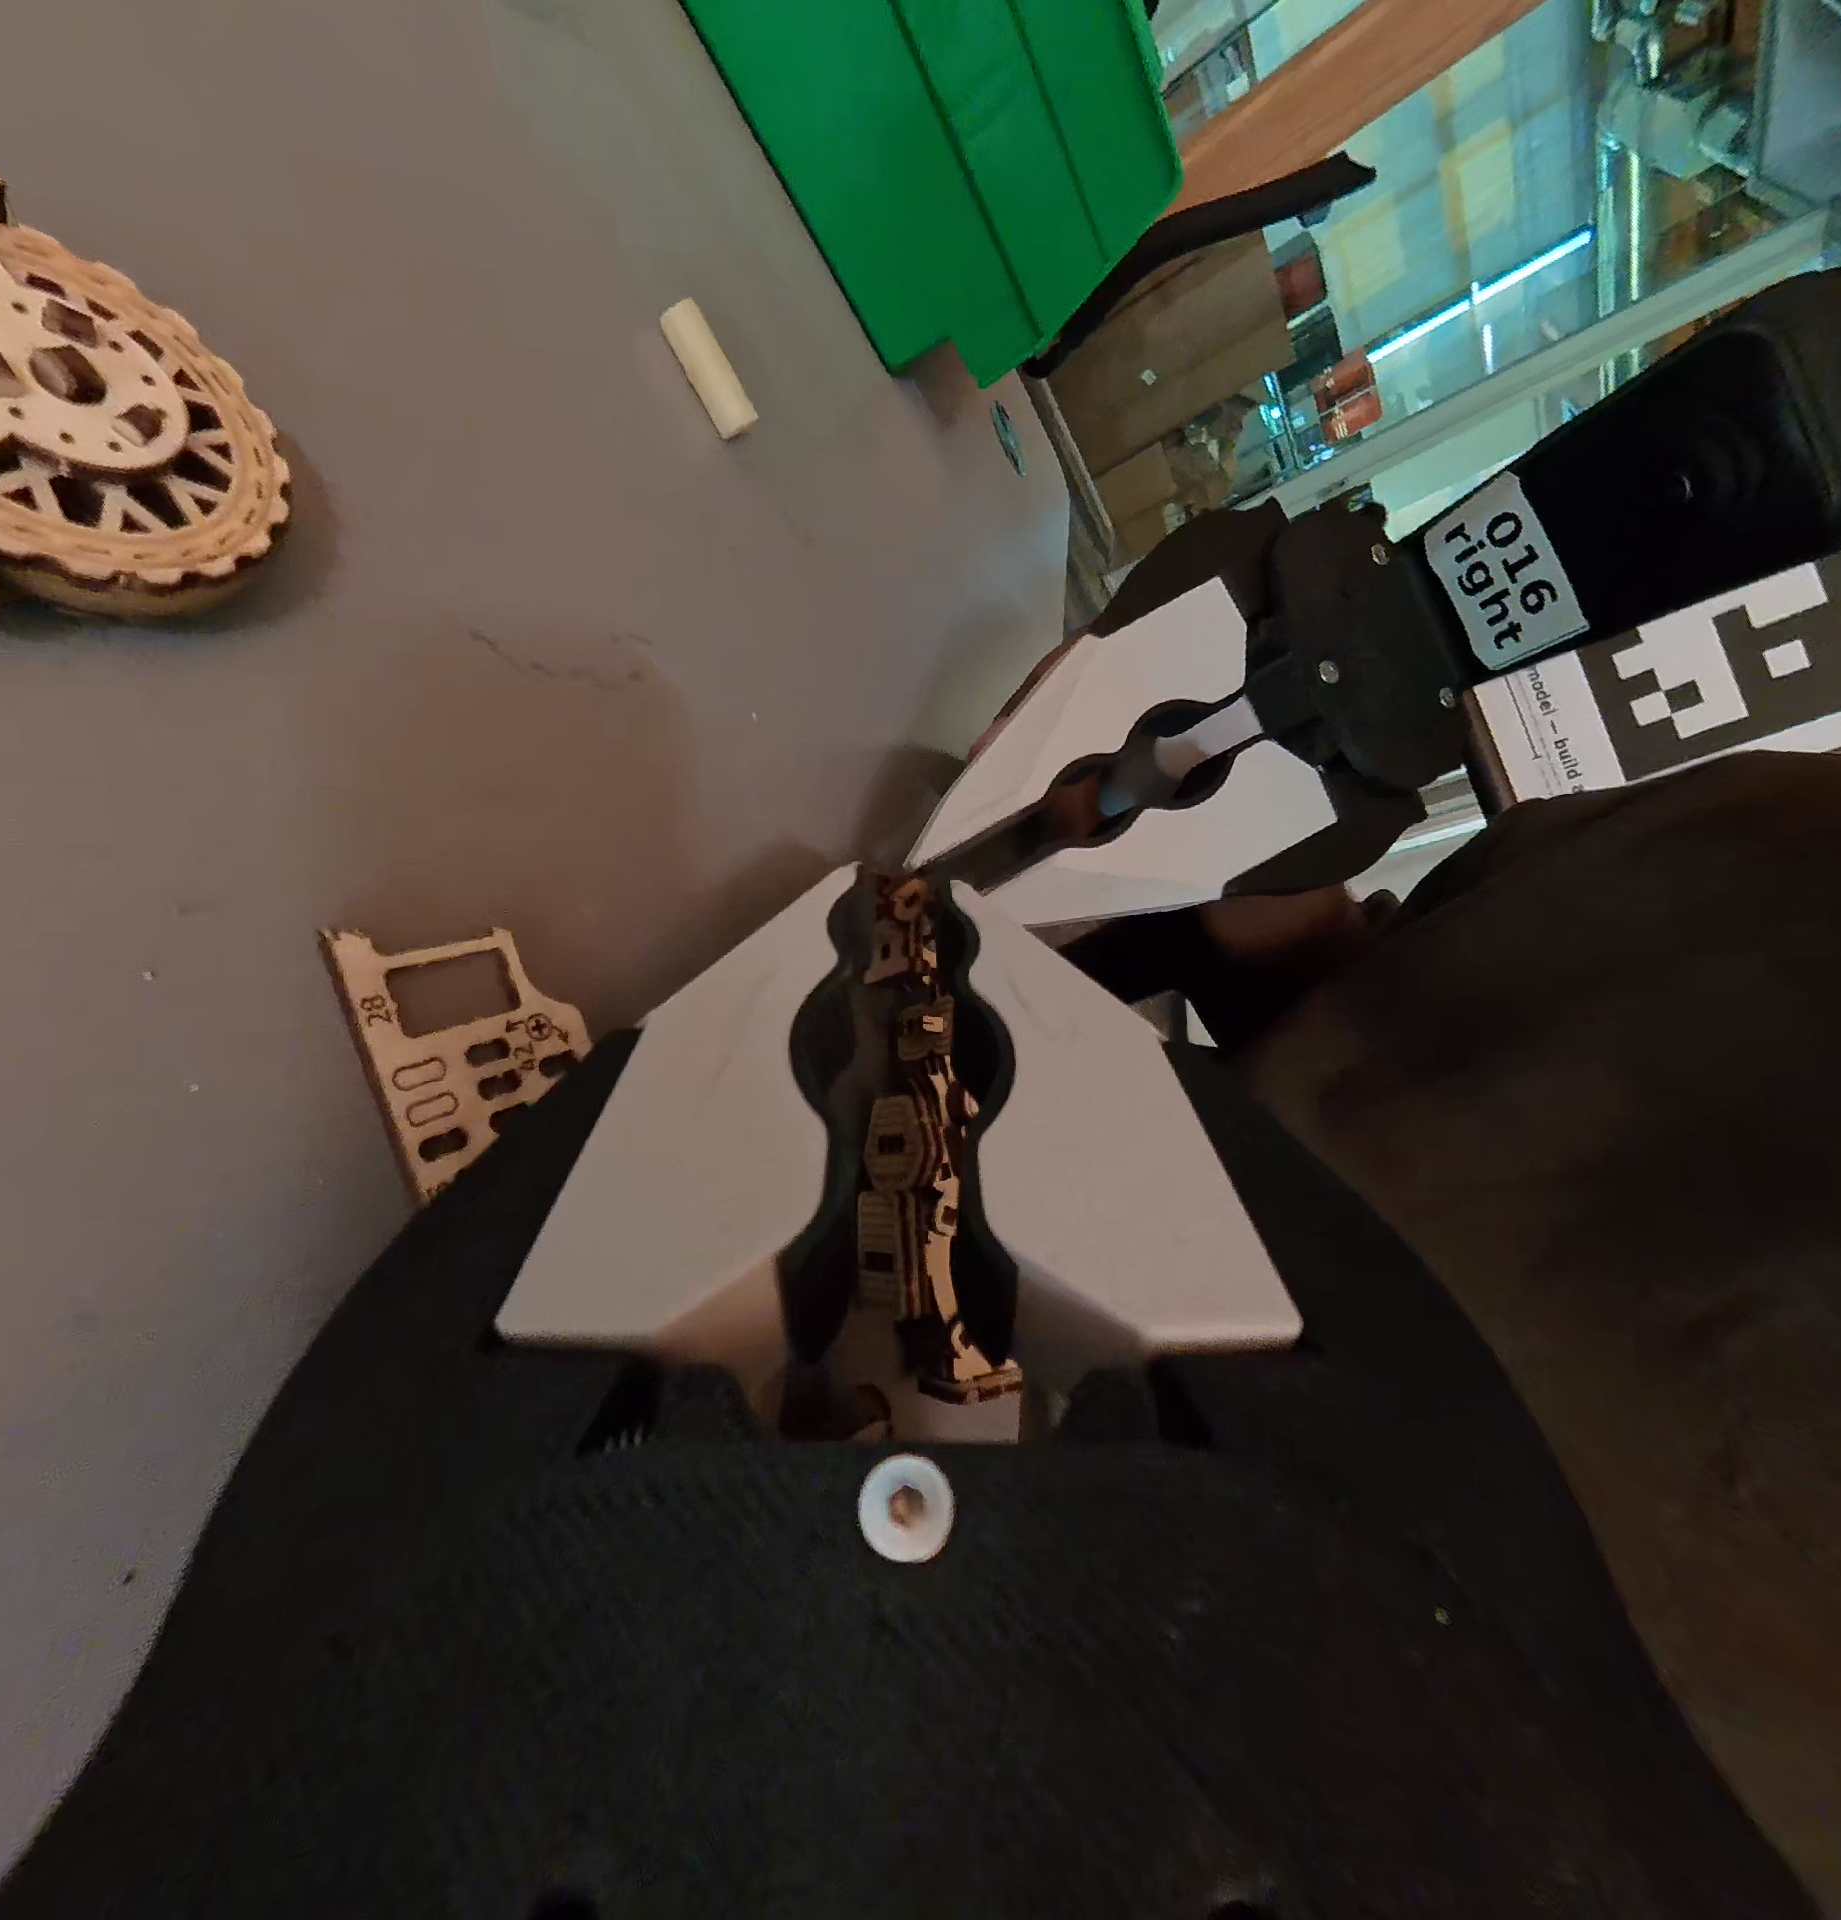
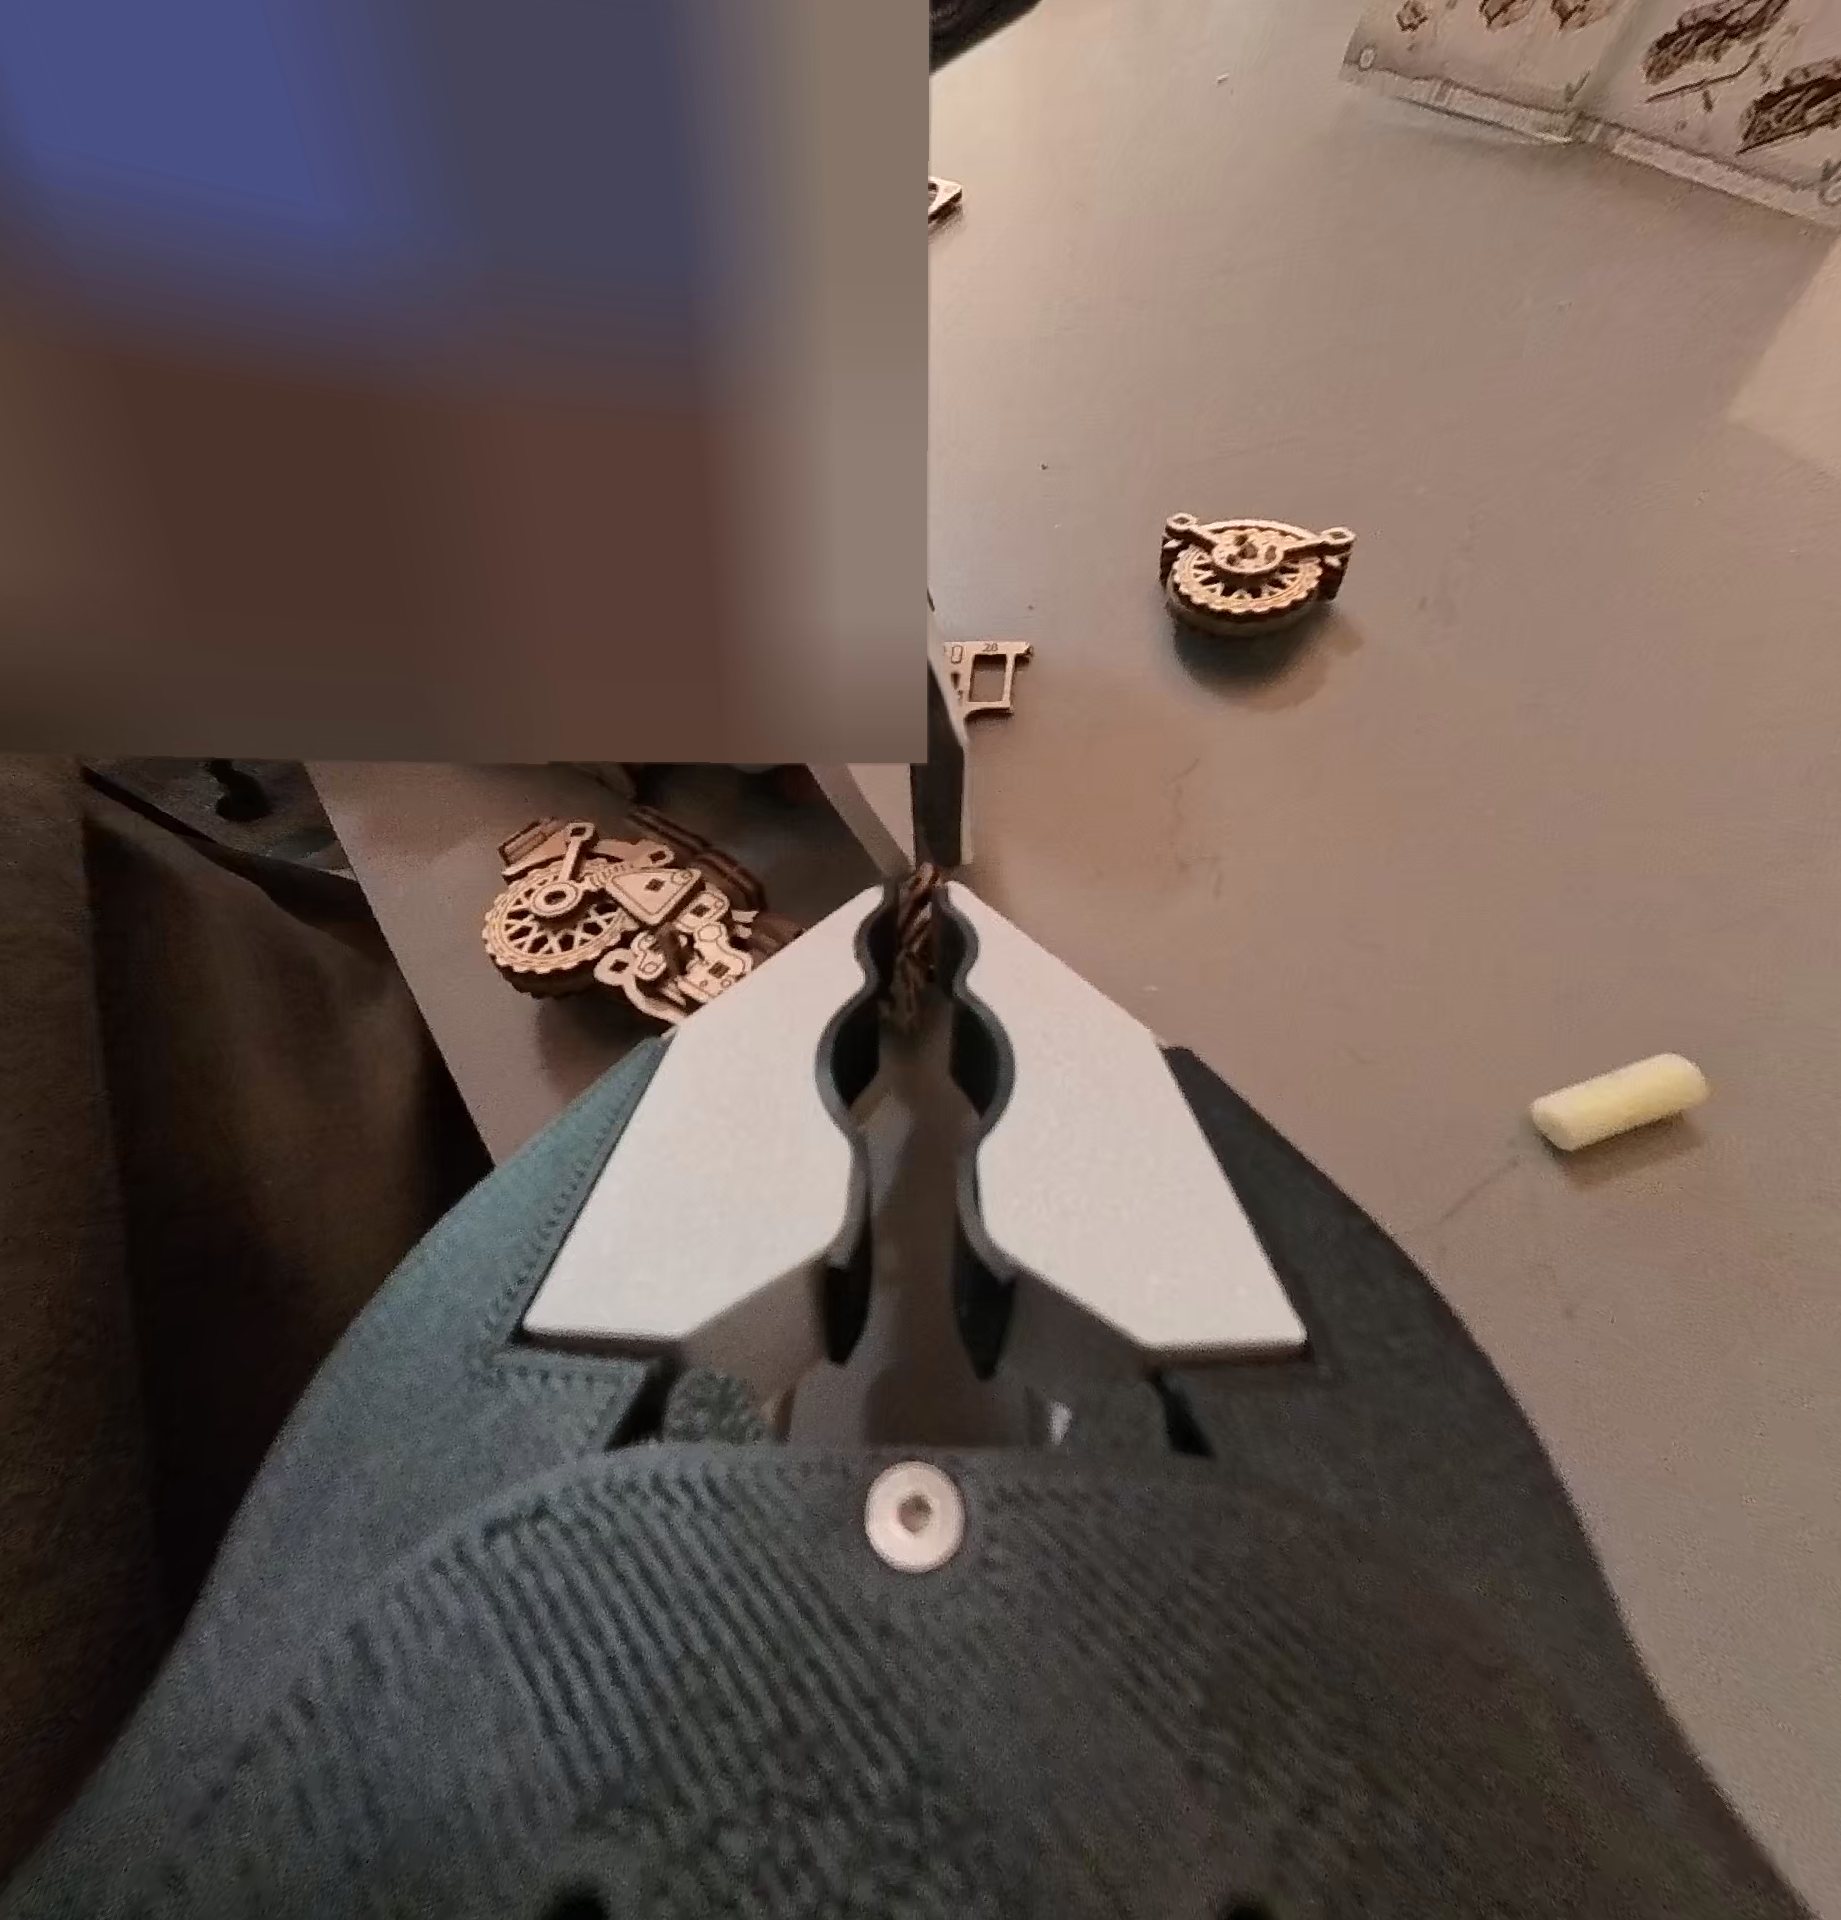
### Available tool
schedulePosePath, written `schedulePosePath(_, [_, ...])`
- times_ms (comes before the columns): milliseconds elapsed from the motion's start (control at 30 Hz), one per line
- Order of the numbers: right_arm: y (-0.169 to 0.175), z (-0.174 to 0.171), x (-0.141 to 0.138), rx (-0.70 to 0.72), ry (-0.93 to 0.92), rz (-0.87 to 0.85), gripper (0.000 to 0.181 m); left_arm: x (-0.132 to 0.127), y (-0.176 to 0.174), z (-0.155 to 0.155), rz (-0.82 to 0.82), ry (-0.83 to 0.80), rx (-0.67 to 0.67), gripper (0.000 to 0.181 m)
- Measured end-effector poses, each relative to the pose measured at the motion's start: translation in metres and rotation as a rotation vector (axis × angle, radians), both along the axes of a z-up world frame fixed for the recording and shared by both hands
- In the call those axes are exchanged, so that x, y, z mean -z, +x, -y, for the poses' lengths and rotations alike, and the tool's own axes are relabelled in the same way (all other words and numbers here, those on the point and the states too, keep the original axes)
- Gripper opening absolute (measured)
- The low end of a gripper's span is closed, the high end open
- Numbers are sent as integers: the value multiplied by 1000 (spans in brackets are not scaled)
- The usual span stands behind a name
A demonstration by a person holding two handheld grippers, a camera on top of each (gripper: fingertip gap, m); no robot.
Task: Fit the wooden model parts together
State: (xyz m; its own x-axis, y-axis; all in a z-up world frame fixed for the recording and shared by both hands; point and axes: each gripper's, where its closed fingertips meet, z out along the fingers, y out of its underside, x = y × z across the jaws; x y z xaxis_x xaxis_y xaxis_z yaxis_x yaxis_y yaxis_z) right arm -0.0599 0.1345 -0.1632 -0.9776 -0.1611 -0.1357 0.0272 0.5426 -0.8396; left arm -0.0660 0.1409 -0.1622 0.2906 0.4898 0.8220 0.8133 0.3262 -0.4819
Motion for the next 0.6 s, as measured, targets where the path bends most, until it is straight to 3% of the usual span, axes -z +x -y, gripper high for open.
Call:
schedulePosePath(433, [1,-2,-2,-17,-14,44,6,-3,3,4,34,73,10,0])
schedulePosePath(600, [-6,-5,-3,-11,-9,-32,11,-2,4,6,43,79,-1,0])
